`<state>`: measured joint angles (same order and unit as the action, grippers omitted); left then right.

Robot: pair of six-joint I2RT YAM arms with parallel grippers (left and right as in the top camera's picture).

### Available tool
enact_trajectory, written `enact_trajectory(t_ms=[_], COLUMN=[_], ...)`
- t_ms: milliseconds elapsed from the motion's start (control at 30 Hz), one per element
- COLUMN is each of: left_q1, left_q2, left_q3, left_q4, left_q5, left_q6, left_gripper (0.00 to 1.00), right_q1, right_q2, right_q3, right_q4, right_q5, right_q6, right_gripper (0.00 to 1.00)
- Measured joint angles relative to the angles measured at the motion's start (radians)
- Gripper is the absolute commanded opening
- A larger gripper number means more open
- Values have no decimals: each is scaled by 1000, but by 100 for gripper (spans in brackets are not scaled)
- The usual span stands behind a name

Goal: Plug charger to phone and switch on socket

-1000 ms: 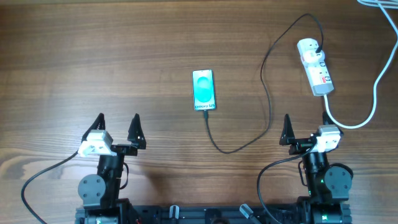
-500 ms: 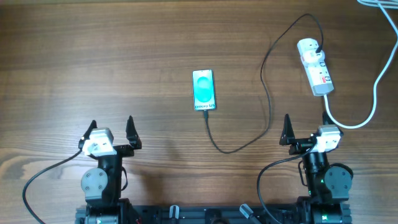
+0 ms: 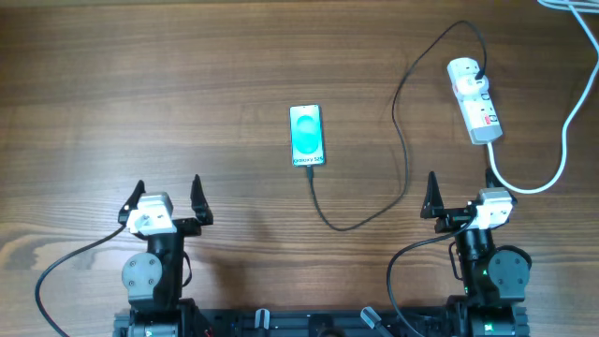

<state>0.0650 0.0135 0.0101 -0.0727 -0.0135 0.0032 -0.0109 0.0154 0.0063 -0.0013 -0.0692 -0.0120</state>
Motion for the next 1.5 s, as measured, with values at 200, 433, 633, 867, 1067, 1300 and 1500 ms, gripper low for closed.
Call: enact_trajectory(t_ms=[200,433,633,867,1067,1300,1500], left_q1=[0,0,0,0,0,0,0], left_q2=[0,0,0,0,0,0,0], left_q3=[0,0,0,0,0,0,0], left_q4=[0,1,2,1,1,2,1], left_q5=[-5,-32,-42,-40,-38,-37,-38], left_q6=[0,0,0,27,48,49,49], left_gripper=[100,100,100,100,100,100,100], right_q1=[0,0,0,0,0,0,0], right_q2=[0,0,0,0,0,0,0], right_q3=[0,0,0,0,0,0,0], right_q4=[0,0,0,0,0,0,0], right_q5=[0,0,0,0,0,0,0], right_q6=[0,0,0,0,0,0,0], right_gripper=[100,100,100,100,100,100,100])
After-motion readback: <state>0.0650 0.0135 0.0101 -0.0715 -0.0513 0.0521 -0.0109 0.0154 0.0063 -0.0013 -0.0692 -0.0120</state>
